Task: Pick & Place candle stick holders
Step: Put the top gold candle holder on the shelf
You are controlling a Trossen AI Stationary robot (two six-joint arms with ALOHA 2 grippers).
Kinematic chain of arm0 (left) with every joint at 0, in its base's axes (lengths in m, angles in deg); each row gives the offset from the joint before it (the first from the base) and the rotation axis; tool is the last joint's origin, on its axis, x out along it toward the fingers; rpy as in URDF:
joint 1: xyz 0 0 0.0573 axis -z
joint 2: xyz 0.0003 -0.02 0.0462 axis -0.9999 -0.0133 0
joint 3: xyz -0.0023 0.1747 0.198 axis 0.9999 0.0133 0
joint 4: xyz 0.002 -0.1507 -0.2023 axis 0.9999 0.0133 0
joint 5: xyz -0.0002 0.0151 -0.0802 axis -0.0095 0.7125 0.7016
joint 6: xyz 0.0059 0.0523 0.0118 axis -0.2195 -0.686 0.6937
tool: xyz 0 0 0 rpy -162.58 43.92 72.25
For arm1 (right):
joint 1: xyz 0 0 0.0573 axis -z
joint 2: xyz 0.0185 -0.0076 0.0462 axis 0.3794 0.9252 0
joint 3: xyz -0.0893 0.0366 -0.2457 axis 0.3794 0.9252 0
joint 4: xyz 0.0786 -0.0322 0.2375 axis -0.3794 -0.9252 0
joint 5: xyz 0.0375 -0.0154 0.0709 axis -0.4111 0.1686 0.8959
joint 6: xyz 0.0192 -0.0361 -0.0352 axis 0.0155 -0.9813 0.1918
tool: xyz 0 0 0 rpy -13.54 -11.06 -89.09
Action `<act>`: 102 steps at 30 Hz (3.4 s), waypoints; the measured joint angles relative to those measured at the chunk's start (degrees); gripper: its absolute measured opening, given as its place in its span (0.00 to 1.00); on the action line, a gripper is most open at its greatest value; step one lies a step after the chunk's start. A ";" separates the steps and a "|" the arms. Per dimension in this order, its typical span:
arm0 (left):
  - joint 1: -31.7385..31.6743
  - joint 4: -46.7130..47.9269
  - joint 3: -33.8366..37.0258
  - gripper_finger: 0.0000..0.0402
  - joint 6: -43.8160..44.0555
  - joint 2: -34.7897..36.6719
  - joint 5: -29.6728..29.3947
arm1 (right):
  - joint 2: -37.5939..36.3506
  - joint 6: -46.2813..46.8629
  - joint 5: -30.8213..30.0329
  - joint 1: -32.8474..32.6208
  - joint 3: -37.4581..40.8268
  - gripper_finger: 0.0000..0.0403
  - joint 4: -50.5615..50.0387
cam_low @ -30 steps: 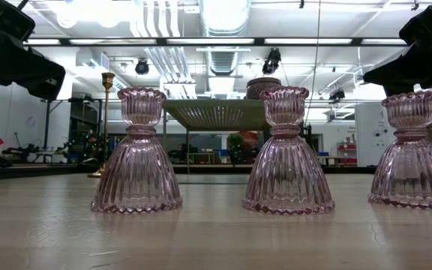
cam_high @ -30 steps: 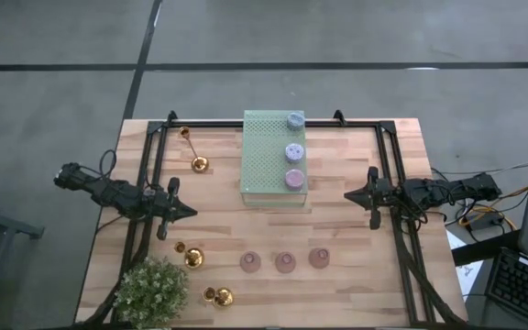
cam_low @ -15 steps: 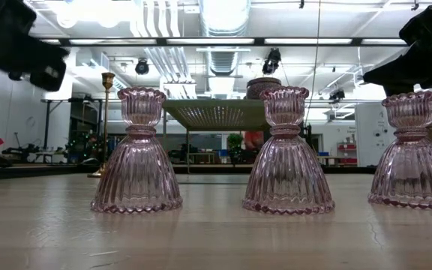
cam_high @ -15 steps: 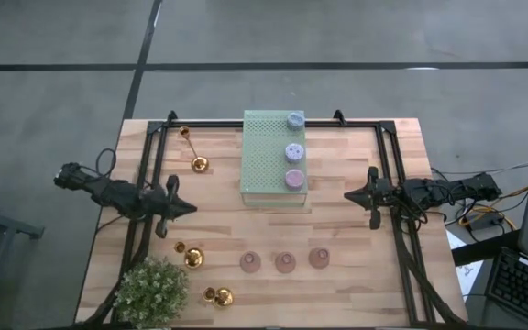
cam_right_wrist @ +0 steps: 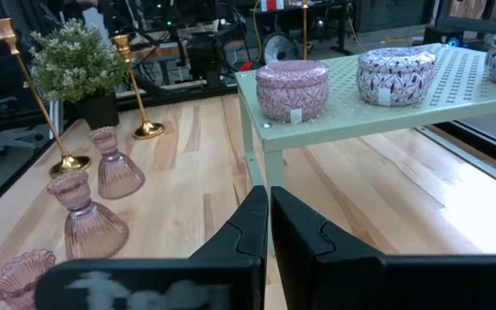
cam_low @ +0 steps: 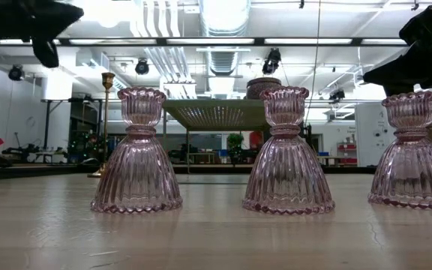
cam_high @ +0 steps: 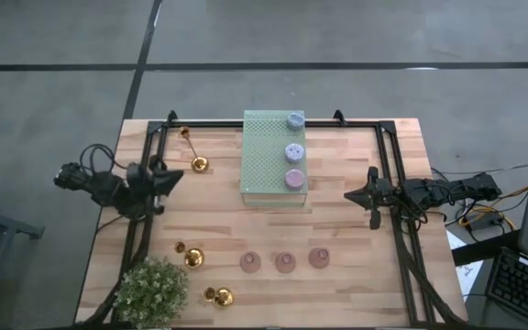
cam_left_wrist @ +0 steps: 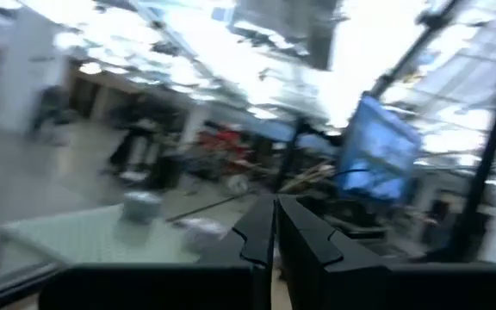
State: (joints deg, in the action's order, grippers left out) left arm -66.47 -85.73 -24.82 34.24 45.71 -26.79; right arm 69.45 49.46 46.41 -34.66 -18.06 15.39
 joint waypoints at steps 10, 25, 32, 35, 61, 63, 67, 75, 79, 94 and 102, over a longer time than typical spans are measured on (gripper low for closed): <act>-0.57 10.46 -5.70 0.05 -2.49 -8.44 -12.23 | -0.04 0.00 0.00 0.02 0.00 0.03 0.00; -1.40 20.20 -11.28 0.05 0.31 -18.23 -34.77 | 0.00 0.00 0.00 0.00 0.00 0.03 0.01; -3.53 20.39 -11.20 0.19 3.42 -22.26 -34.56 | 0.00 0.00 0.02 0.00 0.00 0.03 0.00; -5.54 20.61 -11.04 0.29 6.07 -24.29 -34.55 | 0.00 0.00 0.00 0.00 0.00 0.03 0.00; -35.10 18.65 -10.91 0.60 10.86 -31.79 -9.16 | 0.02 -0.02 0.02 0.00 0.00 0.03 0.00; -36.62 18.29 -10.91 0.60 10.20 -32.28 -8.96 | 0.02 0.00 0.02 0.00 0.00 0.03 0.00; -39.65 16.02 -10.88 0.60 7.88 -32.97 -8.05 | 0.02 -0.01 0.02 0.00 0.00 0.03 0.00; -41.64 11.12 -10.88 0.57 5.28 -34.44 -2.65 | 0.02 0.00 0.02 0.00 0.00 0.03 0.00; -41.67 10.88 -10.85 0.51 4.88 -35.19 -2.46 | 0.00 0.00 0.02 0.00 0.00 0.03 0.00; -41.81 8.74 -10.19 0.23 0.53 -36.05 -2.54 | 0.02 0.00 0.02 0.00 0.00 0.03 0.00; -41.81 7.21 -10.19 0.14 -1.09 -35.99 -1.43 | 0.02 0.00 0.02 0.00 0.00 0.03 0.00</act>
State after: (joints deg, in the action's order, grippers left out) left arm -108.28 -78.51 -35.00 33.15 9.72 -28.22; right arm 69.47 49.46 46.43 -34.66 -18.06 15.39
